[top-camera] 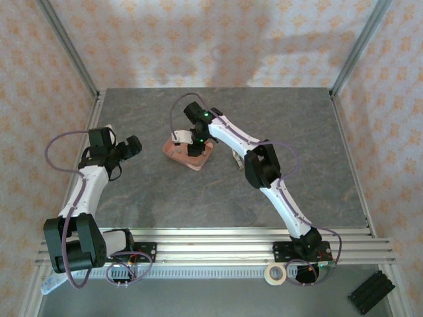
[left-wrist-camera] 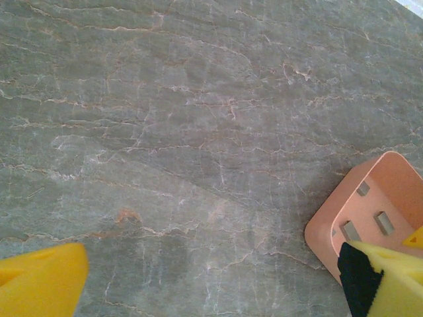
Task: Load the staples into the stapler
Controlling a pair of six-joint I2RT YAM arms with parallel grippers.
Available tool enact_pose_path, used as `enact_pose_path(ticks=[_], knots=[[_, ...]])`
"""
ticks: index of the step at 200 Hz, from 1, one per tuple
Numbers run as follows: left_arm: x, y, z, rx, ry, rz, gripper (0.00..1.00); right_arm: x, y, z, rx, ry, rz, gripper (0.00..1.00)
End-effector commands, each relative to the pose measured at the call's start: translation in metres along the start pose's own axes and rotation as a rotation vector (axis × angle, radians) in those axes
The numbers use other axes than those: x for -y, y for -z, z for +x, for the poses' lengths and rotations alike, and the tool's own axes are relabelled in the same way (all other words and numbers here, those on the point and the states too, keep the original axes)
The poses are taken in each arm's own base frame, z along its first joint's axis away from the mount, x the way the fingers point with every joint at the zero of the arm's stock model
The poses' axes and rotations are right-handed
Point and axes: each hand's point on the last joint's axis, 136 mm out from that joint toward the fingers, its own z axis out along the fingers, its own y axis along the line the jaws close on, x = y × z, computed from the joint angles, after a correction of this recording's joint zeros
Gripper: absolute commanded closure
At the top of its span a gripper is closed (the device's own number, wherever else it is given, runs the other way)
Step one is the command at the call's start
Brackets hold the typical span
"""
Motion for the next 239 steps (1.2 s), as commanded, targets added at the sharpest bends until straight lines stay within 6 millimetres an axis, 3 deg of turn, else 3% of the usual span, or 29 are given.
enact_pose_path(ticks=[1,80,239], knots=[[0.004,0.001,-0.009,0.0,-0.01,0.013,0.03,0.01,0.002,0.007,-0.025,-0.018,0.03,0.62],[0.008,-0.005,-0.015,-0.007,-0.015,0.029,0.03,0.004,0.002,0.003,0.003,-0.014,-0.008,0.62],[0.008,-0.011,-0.014,-0.034,-0.03,0.024,0.03,-0.002,-0.02,0.008,-0.015,-0.093,-0.036,0.7]])
